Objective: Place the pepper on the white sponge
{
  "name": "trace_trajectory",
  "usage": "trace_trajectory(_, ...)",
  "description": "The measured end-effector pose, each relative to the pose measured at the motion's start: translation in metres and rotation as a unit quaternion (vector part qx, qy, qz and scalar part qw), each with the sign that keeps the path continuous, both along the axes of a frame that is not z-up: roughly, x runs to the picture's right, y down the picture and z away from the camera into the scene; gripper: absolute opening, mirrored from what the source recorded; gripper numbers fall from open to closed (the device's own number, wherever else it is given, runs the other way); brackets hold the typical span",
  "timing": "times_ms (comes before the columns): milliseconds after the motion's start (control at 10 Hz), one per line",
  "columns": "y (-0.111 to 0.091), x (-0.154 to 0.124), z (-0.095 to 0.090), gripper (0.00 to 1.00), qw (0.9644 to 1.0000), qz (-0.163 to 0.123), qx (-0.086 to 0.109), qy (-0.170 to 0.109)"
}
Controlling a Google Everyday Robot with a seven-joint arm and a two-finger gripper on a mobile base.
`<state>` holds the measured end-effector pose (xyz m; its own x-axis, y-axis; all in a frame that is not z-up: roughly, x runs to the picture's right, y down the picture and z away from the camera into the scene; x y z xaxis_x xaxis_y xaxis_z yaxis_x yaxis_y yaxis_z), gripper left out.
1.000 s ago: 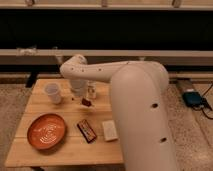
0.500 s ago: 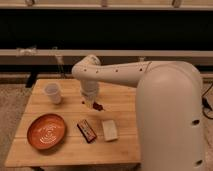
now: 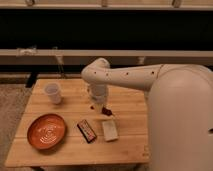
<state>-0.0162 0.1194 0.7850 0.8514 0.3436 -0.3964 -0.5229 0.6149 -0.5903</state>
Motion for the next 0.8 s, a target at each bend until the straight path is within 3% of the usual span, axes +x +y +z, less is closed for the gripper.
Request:
trace_trajectory(300,0.029,0.000,0.003,0.15,0.9992,-0.023,-0.024,-0.023)
trace_trajectory(800,0.049,0.010,0.001,0.15,0.9980,-0.034,-0.043,-0.031)
